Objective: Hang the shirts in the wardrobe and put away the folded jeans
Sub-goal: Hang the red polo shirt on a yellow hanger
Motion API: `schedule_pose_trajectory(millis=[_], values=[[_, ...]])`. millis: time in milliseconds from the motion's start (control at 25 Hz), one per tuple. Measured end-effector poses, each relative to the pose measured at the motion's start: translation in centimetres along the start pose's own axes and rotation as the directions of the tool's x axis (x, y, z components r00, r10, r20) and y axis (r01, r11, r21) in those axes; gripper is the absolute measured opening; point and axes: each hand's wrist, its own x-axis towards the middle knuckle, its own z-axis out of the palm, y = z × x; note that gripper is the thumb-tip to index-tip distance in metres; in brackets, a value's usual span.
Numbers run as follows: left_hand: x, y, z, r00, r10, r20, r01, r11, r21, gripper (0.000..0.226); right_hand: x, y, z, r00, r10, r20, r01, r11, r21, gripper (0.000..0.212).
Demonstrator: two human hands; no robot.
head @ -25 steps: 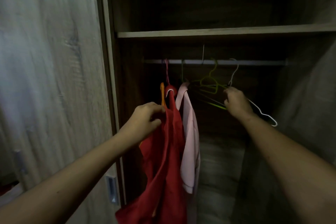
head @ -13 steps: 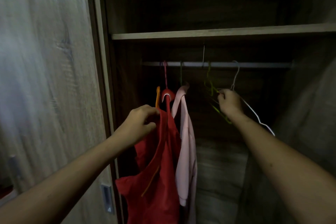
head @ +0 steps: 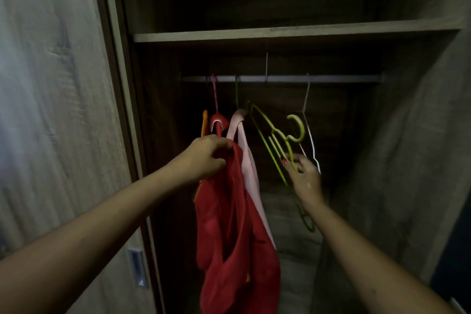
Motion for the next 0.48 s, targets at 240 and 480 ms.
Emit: schedule_pose_trajectory(millis=[240,480], values=[[0.0,2.7,1.4,0.988,-0.038,0.149,0.062,0.986,-0.157,0.044,-4.7,-4.5,-2.4,0.986,-0.095,-0.137,0.119,0.977,0.179,0.026],[-0.5,3.6,4.1,0.954,-0.080,0.289,0.147,0.964,-0.221,0.046,-8.0,-8.6,-3.9,0.940,-0.305,-0.150,0.321,0.943,0.092,0.021]])
